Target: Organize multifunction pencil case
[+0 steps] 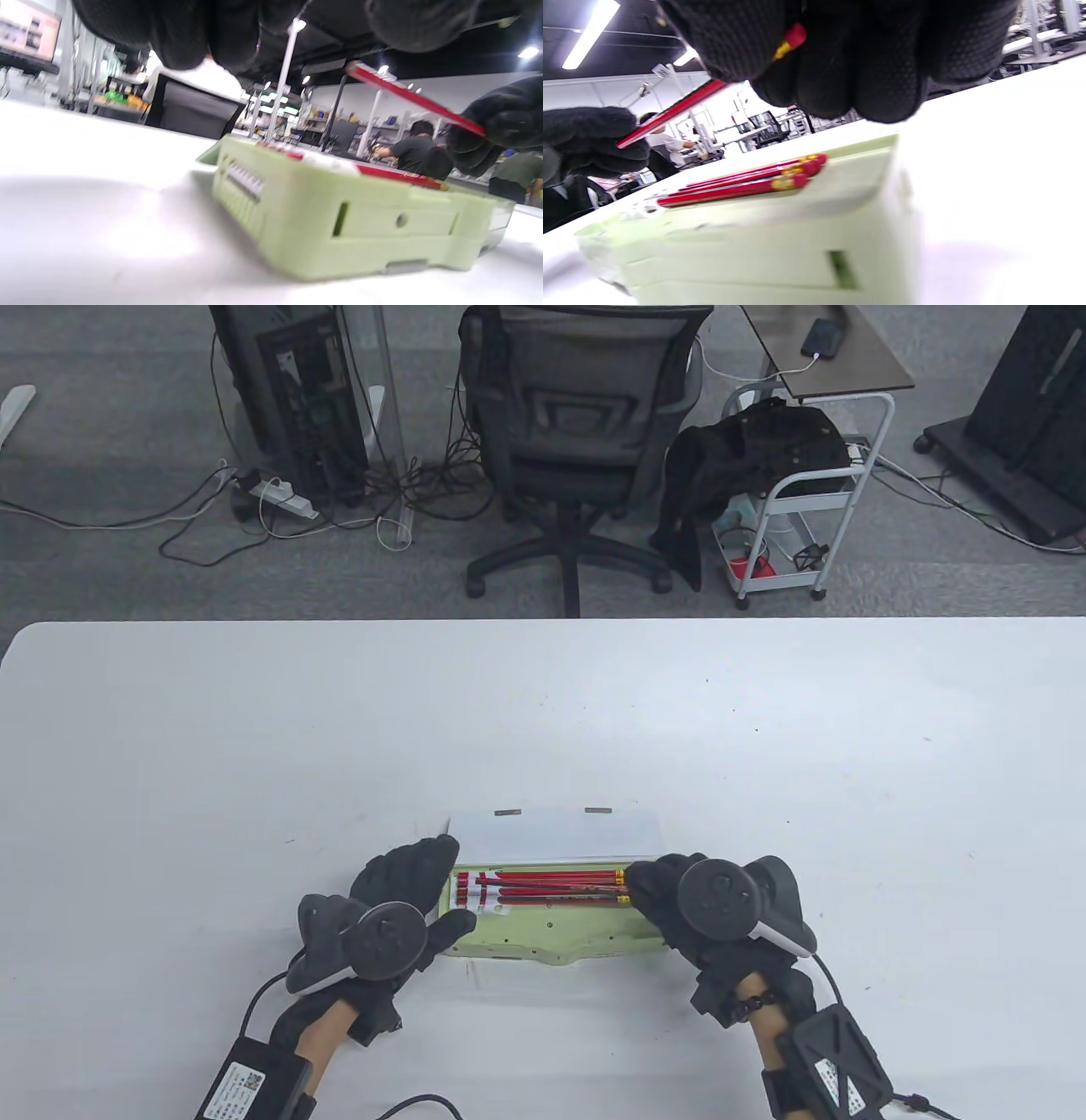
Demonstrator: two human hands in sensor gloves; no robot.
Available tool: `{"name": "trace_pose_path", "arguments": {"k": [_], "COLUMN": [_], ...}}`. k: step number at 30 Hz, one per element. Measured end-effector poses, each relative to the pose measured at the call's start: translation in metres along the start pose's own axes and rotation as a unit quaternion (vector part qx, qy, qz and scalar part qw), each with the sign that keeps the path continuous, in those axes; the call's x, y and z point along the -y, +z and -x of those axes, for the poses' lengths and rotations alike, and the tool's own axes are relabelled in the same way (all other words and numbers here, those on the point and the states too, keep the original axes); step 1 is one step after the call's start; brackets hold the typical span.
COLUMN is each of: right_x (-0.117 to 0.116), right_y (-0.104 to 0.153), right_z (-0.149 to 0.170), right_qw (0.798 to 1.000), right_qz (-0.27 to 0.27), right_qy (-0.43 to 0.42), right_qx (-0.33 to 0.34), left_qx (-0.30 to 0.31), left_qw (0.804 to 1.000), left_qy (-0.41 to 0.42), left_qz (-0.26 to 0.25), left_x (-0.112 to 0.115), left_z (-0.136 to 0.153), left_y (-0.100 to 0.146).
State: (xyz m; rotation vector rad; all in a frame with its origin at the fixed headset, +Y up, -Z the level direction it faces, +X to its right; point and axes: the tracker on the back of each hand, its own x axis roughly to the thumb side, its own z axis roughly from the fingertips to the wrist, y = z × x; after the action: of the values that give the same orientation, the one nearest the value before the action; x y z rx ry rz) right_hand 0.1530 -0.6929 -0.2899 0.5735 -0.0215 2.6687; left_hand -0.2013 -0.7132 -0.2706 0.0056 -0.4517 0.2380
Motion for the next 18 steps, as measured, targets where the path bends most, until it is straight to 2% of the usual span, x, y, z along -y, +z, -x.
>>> {"name": "trace_pose_path", "arguments": {"k": [6,9,18], "right_x": [0.005,0.002,-0.011], "right_y": [0.002,0.001,-0.003], "right_z": [0.009,0.007,0.0], "right_qw": [0.999,0.998,0.996], "right_qz": [-0.032,-0.043,-0.048], "right_qy": [0.019,0.032,0.068], "right_qx": [-0.031,-0.031,-0.02], "left_qx": [-0.01,-0.018,-0.027], "left_qw": [0.996,0.992,0.99], "left_qy": [0.049,0.04,0.02], "left_qz": [0.079,0.115,0.137], "left_x": [0.012,0.018,0.03], "left_z": [0.013,0.014,0.017], "left_y": [-0.003,-0.005,-0.009]}}
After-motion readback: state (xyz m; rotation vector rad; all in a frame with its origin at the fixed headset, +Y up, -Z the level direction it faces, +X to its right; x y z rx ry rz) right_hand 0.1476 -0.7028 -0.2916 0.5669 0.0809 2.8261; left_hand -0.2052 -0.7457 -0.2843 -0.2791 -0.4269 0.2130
